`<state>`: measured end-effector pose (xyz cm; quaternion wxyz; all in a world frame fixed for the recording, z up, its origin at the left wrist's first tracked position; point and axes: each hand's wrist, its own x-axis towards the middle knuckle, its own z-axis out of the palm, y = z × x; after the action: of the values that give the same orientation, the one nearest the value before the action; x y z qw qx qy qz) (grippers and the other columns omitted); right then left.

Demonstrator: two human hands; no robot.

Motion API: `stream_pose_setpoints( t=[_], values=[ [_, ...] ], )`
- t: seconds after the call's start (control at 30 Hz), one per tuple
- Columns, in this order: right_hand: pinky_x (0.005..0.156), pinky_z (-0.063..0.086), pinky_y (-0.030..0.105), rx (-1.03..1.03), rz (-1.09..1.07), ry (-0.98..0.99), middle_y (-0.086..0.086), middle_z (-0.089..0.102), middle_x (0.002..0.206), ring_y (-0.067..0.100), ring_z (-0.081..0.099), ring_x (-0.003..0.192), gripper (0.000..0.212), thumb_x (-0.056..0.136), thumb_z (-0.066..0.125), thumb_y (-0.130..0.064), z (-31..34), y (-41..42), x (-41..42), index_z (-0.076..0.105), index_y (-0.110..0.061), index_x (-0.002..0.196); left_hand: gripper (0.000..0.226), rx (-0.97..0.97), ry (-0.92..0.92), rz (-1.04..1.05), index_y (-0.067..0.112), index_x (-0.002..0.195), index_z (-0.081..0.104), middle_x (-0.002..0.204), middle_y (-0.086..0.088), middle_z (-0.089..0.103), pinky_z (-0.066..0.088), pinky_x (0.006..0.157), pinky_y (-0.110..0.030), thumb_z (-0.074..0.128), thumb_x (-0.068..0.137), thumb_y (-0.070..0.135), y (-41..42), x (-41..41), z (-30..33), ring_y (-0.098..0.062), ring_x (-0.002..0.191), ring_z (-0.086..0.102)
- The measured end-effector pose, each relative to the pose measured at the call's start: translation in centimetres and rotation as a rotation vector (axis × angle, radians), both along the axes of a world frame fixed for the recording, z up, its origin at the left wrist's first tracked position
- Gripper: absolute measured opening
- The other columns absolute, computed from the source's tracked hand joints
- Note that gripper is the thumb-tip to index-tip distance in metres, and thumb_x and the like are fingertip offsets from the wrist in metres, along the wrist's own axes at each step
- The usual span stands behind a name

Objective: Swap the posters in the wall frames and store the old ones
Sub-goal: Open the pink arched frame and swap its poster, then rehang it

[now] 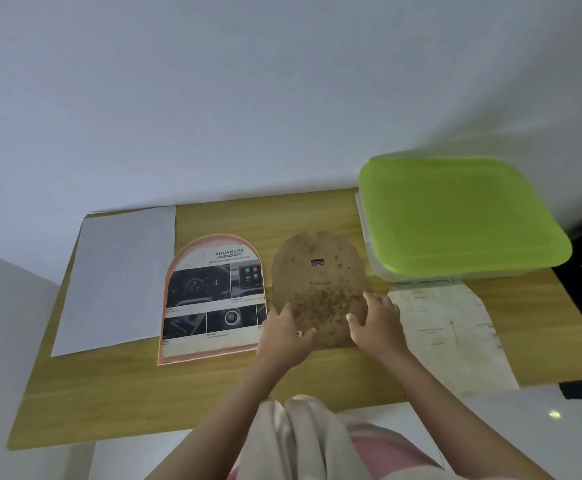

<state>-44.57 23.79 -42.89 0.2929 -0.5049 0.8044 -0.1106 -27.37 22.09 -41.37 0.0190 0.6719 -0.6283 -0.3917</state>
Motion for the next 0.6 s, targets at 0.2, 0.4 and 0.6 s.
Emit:
stream_pose_setpoints(
  t=[0.2,0.4,0.6],
  values=[
    [0.103,0.039,0.043,-0.006,-0.065,-0.077,0.013,0.036,0.139,0.029,0.036,0.129,0.064,0.086,0.060,-0.038,0.2,-0.6,-0.4,0.037,-0.016,0.142,0.066,0.054,0.005,0.101,0.018,0.136,0.036,0.134,-0.015,0.035,0.043,0.101,-0.042,0.063,0.080,0.041,-1.0,-0.1,0.1,-0.032,0.122,0.040],
    [0.084,0.044,0.026,-0.196,-0.186,-0.175,0.011,0.027,0.125,0.027,0.048,0.108,0.067,0.082,0.068,-0.032,0.8,-0.9,0.0,0.041,-0.012,0.140,0.051,0.018,0.136,0.180,0.021,0.130,0.044,0.121,-0.003,0.028,0.055,0.081,-0.032,0.065,0.083,0.022,-1.4,0.9,0.7,-0.023,0.102,0.050],
    [0.089,0.032,0.016,-0.256,-0.139,-0.234,0.011,0.028,0.128,0.018,0.042,0.106,0.065,0.082,0.070,-0.029,1.5,-0.9,3.5,0.042,-0.014,0.138,0.059,-0.178,0.214,0.248,0.012,0.133,0.045,0.115,0.002,0.031,0.040,0.083,-0.015,0.068,0.078,0.010,-0.6,5.0,1.7,-0.013,0.100,0.047]
  ],
)
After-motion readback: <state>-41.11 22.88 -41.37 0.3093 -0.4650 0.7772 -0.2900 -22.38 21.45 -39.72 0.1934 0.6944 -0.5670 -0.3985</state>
